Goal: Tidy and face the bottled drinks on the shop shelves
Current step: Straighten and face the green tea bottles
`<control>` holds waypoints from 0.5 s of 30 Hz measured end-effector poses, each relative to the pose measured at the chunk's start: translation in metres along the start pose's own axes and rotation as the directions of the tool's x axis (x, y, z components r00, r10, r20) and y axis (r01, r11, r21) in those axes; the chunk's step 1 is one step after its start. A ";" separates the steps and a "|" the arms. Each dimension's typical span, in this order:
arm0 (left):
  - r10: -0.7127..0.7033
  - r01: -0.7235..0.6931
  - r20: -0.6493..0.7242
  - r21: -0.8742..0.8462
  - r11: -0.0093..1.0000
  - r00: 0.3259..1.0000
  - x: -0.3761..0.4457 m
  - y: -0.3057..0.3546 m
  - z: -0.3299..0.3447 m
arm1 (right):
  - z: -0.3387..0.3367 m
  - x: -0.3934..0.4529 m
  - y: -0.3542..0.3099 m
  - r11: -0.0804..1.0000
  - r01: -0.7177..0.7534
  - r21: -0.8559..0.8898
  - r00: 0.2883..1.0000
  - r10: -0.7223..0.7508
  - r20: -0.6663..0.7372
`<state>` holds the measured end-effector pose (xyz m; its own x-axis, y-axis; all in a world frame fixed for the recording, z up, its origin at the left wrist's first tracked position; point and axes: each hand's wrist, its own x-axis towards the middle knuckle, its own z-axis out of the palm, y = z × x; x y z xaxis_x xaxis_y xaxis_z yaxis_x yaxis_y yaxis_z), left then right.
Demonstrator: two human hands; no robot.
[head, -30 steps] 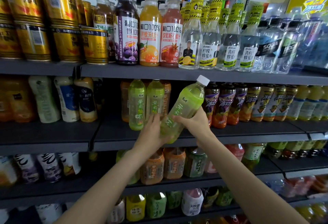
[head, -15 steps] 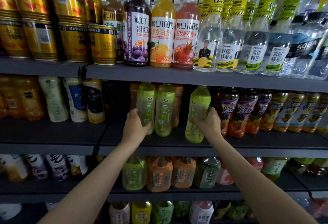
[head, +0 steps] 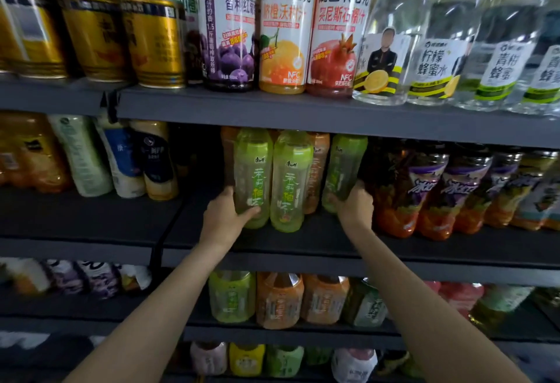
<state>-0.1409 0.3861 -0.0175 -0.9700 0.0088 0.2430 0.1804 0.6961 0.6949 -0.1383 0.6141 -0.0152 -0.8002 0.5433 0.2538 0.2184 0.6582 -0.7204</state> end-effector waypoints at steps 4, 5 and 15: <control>0.003 -0.003 -0.004 0.035 0.999 1.000 0.002 0.002 -0.002 | 0.015 0.029 -0.004 0.995 -0.085 0.061 0.995 0.082 0.048; 0.003 -0.003 -0.003 0.029 1.000 1.000 0.003 0.001 -0.002 | 0.018 0.032 -0.004 0.990 -0.117 0.073 0.992 0.114 0.045; -0.010 0.010 -0.007 0.001 1.000 1.000 0.001 0.000 -0.003 | 0.026 -0.072 -0.025 0.862 0.262 0.435 0.960 -0.280 -0.024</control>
<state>-0.1415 0.3843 -0.0152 -0.9707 -0.0033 0.2405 0.1702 0.6972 0.6964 -0.1010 0.5447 -0.0322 -0.8156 0.3500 0.4608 -0.2642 0.4832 -0.8347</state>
